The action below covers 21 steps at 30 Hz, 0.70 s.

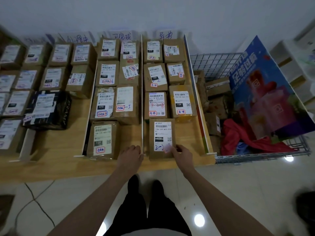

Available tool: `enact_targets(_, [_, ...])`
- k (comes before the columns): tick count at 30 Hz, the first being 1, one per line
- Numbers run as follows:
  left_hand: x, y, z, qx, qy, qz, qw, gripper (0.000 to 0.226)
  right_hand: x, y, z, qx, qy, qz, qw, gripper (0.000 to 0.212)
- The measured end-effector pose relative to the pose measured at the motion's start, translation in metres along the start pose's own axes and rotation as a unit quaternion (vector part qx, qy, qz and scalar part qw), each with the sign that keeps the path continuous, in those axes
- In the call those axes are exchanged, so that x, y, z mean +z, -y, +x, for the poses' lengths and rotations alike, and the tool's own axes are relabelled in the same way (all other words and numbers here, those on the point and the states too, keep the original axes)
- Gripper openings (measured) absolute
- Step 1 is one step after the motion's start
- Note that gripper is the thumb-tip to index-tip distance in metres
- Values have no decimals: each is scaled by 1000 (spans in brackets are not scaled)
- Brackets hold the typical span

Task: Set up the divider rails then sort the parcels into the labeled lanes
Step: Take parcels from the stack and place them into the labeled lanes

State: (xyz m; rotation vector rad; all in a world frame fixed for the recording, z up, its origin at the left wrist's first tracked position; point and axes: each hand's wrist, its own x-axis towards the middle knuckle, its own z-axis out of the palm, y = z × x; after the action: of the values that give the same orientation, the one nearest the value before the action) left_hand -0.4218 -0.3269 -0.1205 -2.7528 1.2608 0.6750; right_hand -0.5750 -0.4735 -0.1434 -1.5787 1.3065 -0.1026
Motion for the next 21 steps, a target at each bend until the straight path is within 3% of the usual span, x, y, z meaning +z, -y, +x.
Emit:
enact_targets(8, [1,5,2,15,2,-3,1000,21,-5,6,12,19,46,-40,998,32])
enact_targets(21, [3,21,1,42,12,4,999,20,7,24,12,7,52,-58,997,31])
